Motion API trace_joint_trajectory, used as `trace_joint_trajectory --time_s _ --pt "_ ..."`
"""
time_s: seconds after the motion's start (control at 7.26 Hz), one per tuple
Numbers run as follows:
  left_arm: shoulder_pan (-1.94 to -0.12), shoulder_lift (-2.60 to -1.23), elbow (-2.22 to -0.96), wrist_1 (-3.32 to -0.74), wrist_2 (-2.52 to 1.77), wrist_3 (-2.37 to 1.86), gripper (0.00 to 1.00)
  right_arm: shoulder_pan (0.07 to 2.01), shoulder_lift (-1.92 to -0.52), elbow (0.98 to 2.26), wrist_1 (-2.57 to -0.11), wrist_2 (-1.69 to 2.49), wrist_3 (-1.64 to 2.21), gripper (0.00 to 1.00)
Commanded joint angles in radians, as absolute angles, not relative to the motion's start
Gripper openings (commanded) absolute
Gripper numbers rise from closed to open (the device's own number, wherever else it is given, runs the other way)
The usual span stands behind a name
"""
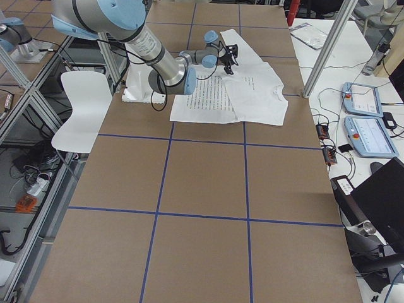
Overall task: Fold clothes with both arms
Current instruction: 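Lay the sleeve diagonally on the shirt front and release it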
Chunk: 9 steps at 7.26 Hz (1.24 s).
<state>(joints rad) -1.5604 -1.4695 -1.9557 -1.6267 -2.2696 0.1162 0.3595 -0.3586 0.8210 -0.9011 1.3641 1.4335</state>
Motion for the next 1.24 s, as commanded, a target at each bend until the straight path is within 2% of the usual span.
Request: trace_joint_trajectory --time_s 0.0,0.14,0.28,0.41,0.55,0.96,1.1 --pt "-1.562 -1.468 -1.956 -1.628 -2.27 0.12 1.0 0.315 -0.309 0.812 -0.9 1.332 1.445 0.74" --pt "-1.562 -1.471 -1.951 -1.629 -2.272 0.112 1.0 0.316 -0.308 0.813 -0.9 1.331 1.447 0.74" --pt "-1.557 -1.503 -1.939 -1.631 -2.272 0.112 1.0 0.333 -0.308 0.816 -0.907 1.335 1.448 0.79" --pt "-1.555 -1.575 -1.875 -1.629 -2.281 0.115 1.0 0.378 -0.308 0.828 -0.975 1.376 1.437 0.96" --pt "-1.554 -1.592 -1.843 -1.643 -2.293 0.115 1.0 0.455 -0.308 0.9 -1.118 1.497 1.387 0.99" --pt "-1.522 -1.597 -1.744 -1.819 -2.324 0.02 1.0 0.697 -0.342 1.072 -1.507 1.807 1.152 1.0" --pt "-1.499 -1.597 -1.723 -1.824 -2.322 0.014 1.0 0.785 -0.43 1.15 -1.54 1.913 1.053 1.0"
